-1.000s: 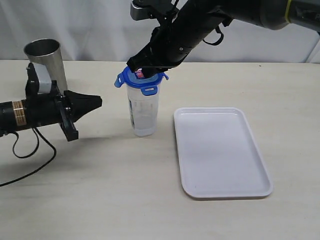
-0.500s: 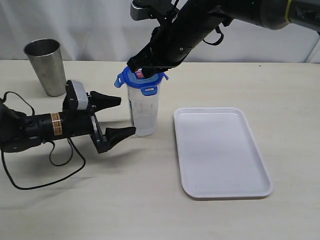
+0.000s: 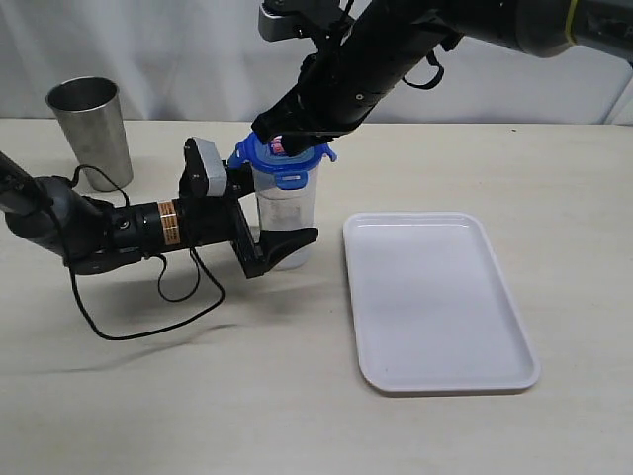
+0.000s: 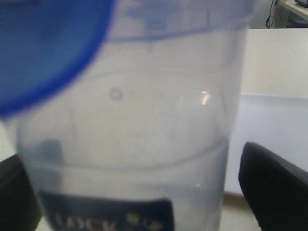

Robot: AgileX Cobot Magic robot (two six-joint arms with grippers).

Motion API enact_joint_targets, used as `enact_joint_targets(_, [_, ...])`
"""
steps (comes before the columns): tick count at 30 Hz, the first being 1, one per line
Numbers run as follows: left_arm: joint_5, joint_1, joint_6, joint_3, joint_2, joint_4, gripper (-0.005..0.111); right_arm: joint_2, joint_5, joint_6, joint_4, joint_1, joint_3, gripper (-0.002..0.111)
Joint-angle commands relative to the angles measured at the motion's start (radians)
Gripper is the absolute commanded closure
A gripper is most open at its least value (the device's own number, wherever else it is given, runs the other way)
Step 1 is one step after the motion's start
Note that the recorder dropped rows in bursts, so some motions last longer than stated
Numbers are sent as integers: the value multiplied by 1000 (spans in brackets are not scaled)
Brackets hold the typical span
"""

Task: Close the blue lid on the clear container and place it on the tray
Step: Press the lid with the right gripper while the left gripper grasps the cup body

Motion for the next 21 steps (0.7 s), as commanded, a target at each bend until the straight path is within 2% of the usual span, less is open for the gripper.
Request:
enact_joint_targets(1, [-9,-30,-13,-28,-1,-7,14,22,39,3,-11,1,5,104])
enact_joint_targets(21, [-9,-34,-26,-31,-1,-7,14,22,43,7,-11,1,5,104])
